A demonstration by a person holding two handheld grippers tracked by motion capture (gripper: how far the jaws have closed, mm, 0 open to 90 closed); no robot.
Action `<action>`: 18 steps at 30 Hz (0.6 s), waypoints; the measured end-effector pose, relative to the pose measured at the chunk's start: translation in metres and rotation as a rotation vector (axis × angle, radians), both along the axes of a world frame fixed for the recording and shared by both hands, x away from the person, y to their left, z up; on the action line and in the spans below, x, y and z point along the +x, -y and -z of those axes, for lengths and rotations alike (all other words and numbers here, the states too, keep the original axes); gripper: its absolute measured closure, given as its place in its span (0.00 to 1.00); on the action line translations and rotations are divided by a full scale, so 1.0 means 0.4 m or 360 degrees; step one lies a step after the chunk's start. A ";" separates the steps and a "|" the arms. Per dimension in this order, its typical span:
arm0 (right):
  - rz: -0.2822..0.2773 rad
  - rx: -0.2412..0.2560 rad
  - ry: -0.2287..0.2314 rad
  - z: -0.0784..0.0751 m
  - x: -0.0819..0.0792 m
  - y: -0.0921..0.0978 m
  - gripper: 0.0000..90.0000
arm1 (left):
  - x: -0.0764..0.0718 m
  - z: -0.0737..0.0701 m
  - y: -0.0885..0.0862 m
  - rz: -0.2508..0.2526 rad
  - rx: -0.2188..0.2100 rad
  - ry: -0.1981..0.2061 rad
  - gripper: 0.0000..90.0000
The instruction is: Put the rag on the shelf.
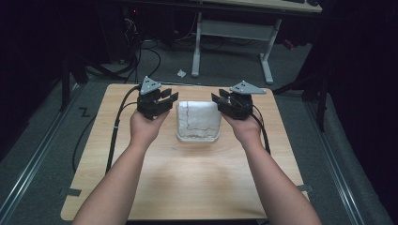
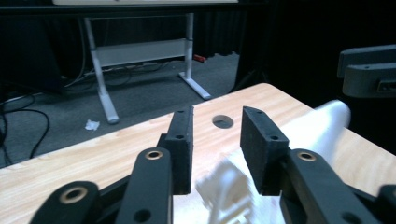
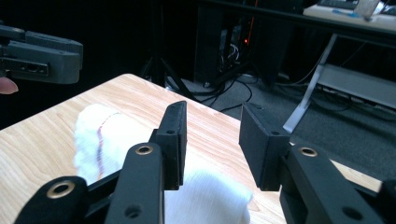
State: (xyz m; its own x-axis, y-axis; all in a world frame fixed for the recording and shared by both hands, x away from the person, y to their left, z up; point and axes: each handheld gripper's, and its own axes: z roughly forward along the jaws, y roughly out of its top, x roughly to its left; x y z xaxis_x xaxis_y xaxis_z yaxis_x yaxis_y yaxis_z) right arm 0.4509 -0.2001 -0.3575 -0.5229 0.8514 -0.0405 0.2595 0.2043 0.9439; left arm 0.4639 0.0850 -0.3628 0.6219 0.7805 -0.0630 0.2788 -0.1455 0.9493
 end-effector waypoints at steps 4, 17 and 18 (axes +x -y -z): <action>-0.0031 -0.0001 0.0025 0.004 -0.043 0.008 0.65 | -0.036 0.015 -0.008 0.0024 0.0014 0.0020 0.69; -0.0084 -0.0142 -0.0051 0.105 -0.124 0.002 0.58 | -0.117 0.118 -0.029 0.0129 0.0026 -0.0092 0.56; -0.0088 -0.0151 -0.0064 0.117 -0.127 0.000 0.58 | -0.117 0.118 -0.029 0.0129 0.0026 -0.0092 0.56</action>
